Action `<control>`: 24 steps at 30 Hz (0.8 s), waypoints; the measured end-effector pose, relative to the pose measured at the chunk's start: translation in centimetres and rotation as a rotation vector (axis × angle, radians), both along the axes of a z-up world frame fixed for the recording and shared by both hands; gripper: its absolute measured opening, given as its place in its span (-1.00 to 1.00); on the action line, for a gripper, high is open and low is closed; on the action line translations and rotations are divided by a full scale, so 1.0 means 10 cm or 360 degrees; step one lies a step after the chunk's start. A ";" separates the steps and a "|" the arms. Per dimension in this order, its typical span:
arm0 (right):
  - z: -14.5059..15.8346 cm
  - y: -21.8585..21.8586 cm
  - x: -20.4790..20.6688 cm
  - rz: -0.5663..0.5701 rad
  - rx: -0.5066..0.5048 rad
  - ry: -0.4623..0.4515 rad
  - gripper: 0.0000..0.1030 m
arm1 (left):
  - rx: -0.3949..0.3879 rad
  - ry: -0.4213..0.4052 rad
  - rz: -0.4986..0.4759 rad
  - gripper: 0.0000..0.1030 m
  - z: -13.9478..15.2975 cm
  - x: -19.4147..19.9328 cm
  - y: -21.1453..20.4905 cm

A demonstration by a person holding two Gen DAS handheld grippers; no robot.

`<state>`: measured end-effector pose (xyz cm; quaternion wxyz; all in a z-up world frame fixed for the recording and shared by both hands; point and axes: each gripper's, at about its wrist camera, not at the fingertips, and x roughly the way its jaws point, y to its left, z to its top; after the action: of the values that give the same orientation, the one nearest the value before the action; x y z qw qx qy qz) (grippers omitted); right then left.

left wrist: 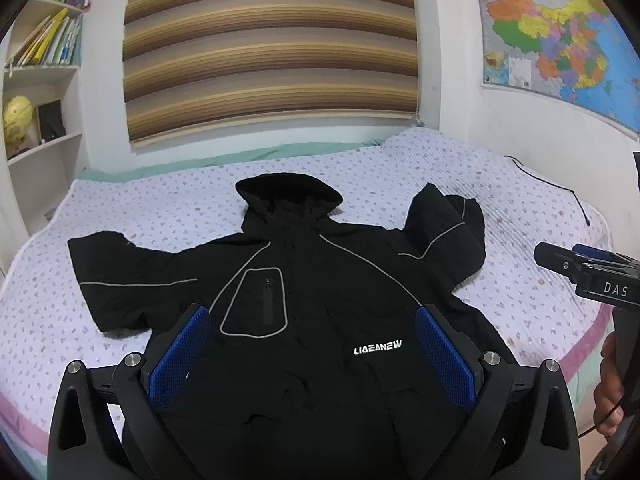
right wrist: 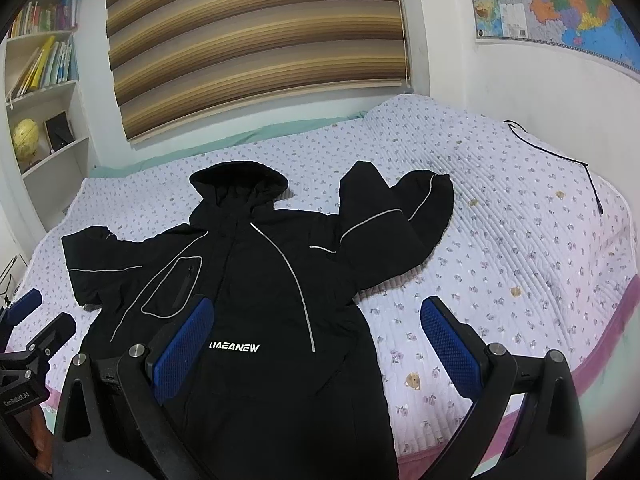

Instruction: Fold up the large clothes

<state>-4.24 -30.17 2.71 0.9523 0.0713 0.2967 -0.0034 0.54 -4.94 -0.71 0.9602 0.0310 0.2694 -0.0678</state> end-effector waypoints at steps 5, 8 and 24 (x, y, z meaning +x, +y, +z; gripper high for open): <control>0.00 0.00 0.00 -0.0007 -0.0012 0.0002 1.00 | -0.0032 0.0017 -0.0001 0.98 0.00 0.09 0.04; 0.00 0.00 0.00 -0.0010 -0.0014 0.0002 1.00 | -0.0044 0.0009 0.0005 0.98 -0.10 -0.04 0.03; -0.02 -0.01 0.02 0.0011 -0.0016 -0.0017 1.00 | -0.0107 0.0050 0.0016 0.98 -0.23 0.01 0.04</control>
<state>-4.08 -30.26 2.47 0.9542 0.0656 0.2919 -0.0011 0.66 -4.53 -3.04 0.9567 -0.0037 0.2820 -0.0725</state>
